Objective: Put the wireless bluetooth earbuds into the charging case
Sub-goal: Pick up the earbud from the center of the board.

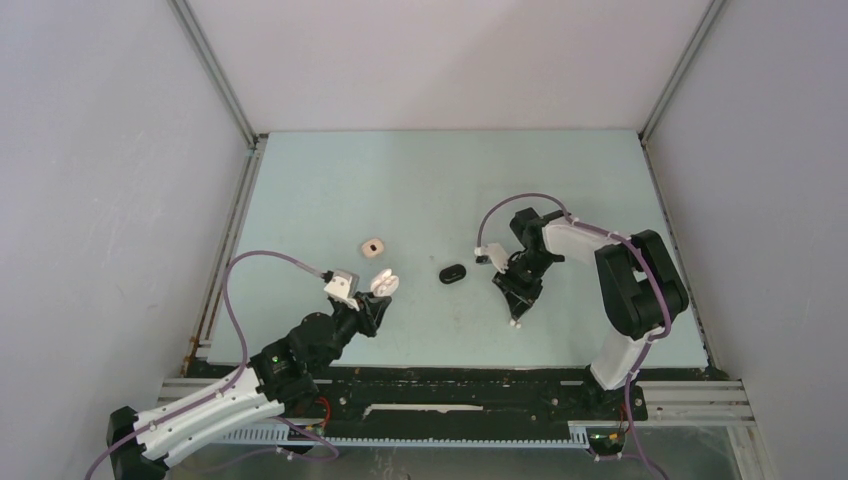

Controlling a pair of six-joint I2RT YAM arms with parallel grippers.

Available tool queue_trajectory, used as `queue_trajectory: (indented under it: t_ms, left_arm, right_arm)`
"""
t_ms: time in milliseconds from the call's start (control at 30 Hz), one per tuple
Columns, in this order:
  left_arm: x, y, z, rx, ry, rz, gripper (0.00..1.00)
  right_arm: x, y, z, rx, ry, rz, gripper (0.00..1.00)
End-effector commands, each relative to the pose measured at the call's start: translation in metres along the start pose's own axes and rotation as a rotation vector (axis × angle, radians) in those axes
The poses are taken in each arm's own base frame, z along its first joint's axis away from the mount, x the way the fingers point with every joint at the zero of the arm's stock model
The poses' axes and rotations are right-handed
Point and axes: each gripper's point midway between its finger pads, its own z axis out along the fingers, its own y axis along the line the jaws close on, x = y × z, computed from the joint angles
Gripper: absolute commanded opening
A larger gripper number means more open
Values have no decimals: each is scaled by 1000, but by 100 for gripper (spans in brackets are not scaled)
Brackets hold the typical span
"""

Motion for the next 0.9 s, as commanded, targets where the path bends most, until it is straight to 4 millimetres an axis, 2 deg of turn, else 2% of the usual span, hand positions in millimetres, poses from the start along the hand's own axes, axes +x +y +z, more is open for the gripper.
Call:
queue_trajectory:
  t_ms: [0,267,500,667,733,867]
  left_arm:
    - [-25,-10,-1,25,-66,-38,0]
    - [-27,-9,-3,23,-73,-41,0]
    - [-23,-8,-2,22,-68,-43,0]
    - [-22,-9,-1,27,-68,-41,0]
    - [-20,-11,0,41,-64,-25,0]
    - [-12,-24,6,122,-57,33,0]
  right_arm:
    - [0,0,2,26,15,-24,25]
    - [4,9,11,4,59,-24,24]
    - [2,13,5,-7,38,-21,12]
    - [-3,19,-15,73,13,-85,0]
    - [-10,26,-29,130,-16,-150,0]
    - [-23,57,-55,219,-71,-381,0]
